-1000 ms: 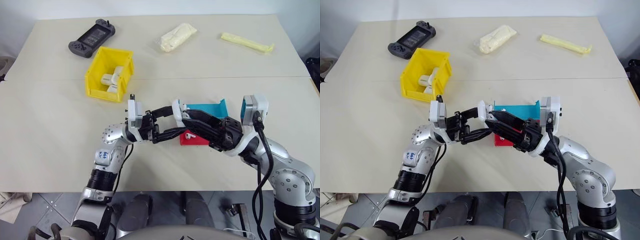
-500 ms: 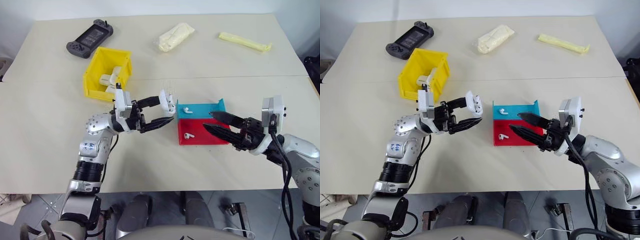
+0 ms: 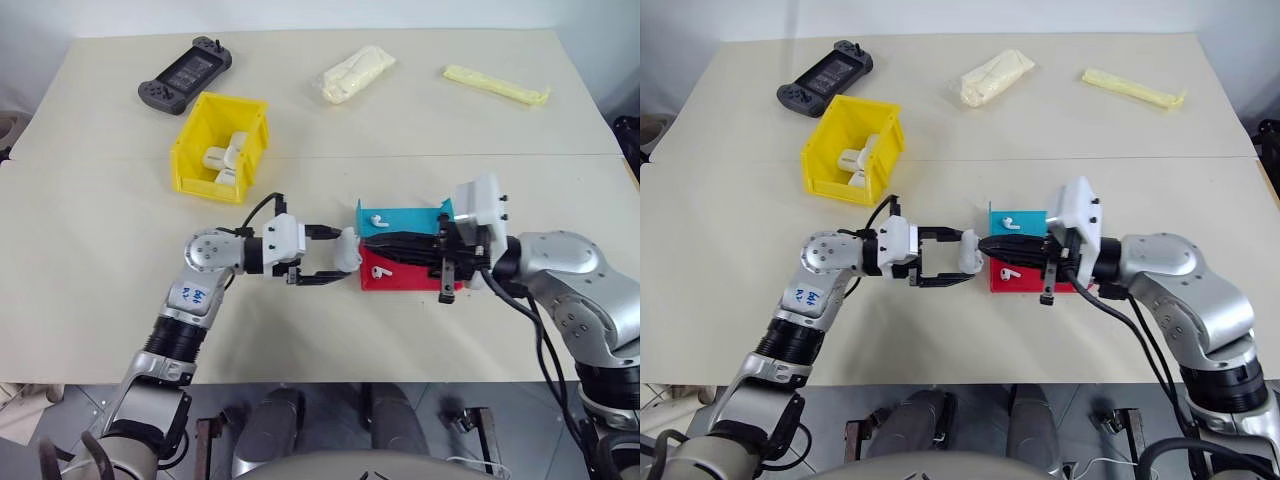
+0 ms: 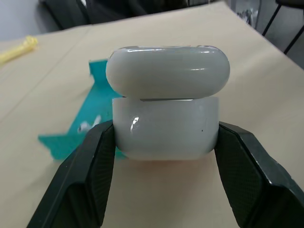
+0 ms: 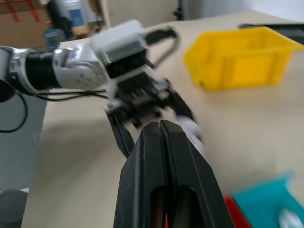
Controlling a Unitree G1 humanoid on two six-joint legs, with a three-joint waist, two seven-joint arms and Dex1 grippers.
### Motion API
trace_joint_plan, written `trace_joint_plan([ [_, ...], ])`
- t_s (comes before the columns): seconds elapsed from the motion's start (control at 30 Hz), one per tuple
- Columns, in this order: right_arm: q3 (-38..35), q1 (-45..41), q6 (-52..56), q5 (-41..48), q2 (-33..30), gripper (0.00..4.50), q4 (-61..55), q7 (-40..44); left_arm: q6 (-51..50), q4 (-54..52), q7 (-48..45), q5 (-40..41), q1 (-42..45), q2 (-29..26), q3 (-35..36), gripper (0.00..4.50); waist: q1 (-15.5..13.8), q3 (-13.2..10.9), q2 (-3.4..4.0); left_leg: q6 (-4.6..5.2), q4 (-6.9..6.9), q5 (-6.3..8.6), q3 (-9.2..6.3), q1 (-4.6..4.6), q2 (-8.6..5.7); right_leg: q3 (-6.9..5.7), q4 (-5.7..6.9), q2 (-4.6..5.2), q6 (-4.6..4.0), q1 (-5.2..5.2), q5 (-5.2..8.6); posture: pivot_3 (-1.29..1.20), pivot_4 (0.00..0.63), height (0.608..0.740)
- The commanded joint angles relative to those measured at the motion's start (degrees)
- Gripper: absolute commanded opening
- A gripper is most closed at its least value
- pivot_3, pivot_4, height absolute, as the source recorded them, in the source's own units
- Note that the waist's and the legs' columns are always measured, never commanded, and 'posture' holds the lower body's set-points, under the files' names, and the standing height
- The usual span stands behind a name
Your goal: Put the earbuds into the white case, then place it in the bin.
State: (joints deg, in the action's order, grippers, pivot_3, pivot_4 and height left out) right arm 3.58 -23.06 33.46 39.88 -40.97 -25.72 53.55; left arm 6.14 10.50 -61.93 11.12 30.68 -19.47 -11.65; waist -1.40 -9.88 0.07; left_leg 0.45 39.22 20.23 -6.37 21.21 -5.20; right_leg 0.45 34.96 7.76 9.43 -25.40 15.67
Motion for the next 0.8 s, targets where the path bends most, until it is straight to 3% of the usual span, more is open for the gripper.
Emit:
trace_joint_plan([
  [0.03, 2.8, -1.3, -1.0, -3.1, 1.1, 0.04, -0.2, 0.3, 0.0, -1.3, 1.6, -0.4, 0.6, 1.2, -0.6, 2.76, 0.0, 0.0, 0.00, 0.00, 0.00, 0.00, 0.00, 0.00, 0.00, 0.00, 0.00, 0.02, 0.00, 0.00, 0.00, 0.00, 0.150, 0.740],
  [0.27, 1.4, 0.2, 0.3, -6.2, -0.3, 0.04, 1.0, -0.4, -0.5, -3.0, 1.3, 0.4, -0.7, 0.7, -0.4, 2.76, 0.0, 0.0, 0.00, 0.00, 0.00, 0.00, 0.00, 0.00, -0.01, 0.00, 0.01, -0.01, 0.00, -0.01, 0.00, 0.00, 0.150, 0.740],
  [0.6, -11.7, 13.9, -2.6, -3.7, -3.2, 0.04, 1.0, 1.1, -2.4, -9.3, -1.4, 9.6, -6.4, -0.7, 4.6, 2.76, 0.1, 0.0, -0.01, 0.03, -0.01, 0.00, 0.01, 0.01, 0.02, 0.01, 0.02, 0.04, 0.00, -0.01, 0.00, 0.00, 0.150, 0.740],
  [0.8, -19.8, 20.9, -5.7, -0.7, -2.4, 0.20, -0.1, 2.3, -5.1, -16.0, 2.1, 15.9, -15.3, -3.4, 12.9, 2.76, 0.1, 0.0, 0.00, 0.01, -0.02, 0.00, 0.06, -0.05, 0.10, 0.05, 0.04, -0.02, 0.00, -0.01, 0.00, 0.00, 0.150, 0.740],
])
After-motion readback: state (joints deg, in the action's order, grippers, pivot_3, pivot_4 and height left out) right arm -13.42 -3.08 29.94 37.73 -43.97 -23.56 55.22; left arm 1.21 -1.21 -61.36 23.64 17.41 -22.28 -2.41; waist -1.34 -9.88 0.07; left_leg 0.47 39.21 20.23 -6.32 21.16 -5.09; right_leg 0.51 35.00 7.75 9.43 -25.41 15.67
